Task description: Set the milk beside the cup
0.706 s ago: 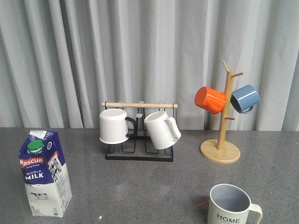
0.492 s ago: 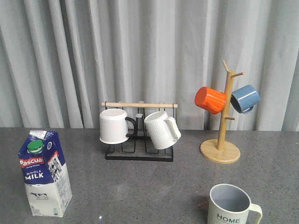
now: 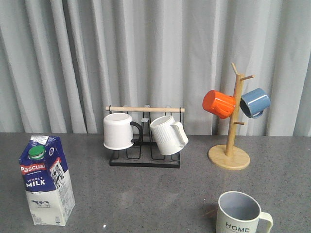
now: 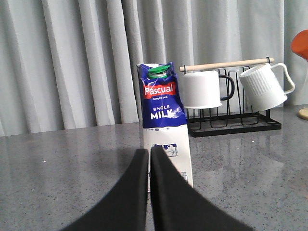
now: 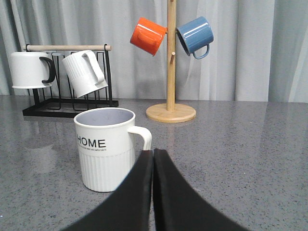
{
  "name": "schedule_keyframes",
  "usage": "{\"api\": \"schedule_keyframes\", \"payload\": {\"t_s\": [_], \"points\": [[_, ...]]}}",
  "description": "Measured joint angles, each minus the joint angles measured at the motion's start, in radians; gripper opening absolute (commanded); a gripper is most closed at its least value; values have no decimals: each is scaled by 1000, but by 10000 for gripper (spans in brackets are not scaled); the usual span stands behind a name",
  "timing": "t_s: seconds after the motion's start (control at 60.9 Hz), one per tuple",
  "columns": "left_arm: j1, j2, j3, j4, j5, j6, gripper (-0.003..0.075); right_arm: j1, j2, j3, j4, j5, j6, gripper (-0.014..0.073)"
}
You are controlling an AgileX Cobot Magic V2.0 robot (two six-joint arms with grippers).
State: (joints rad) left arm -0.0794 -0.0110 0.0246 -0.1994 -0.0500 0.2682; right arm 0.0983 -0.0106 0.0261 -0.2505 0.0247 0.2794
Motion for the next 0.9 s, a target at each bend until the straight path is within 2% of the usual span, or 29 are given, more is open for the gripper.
{"api": "schedule_keyframes", "payload": {"t_s": [0.115, 0.312, 0.541, 0.673, 0.837, 0.902], "points": [[0, 0, 0, -1, 0, -56, -8, 0, 0, 1, 0, -10, 0, -5], [0, 0, 0, -1, 0, -284, -8, 0, 0, 1, 0, -38, 5, -5], [0, 0, 0, -1, 0, -483, 25, 0, 0, 1, 50, -159, 107, 36], [0, 0, 0, -2, 0, -584, 88, 0, 0, -2, 54, -107, 136, 160], [0, 0, 0, -4, 0, -695, 237, 0, 26, -9, 56, -95, 185, 402], [0, 0, 0, -4, 0, -726, 298, 0, 34, -9, 56, -93, 190, 454]]}}
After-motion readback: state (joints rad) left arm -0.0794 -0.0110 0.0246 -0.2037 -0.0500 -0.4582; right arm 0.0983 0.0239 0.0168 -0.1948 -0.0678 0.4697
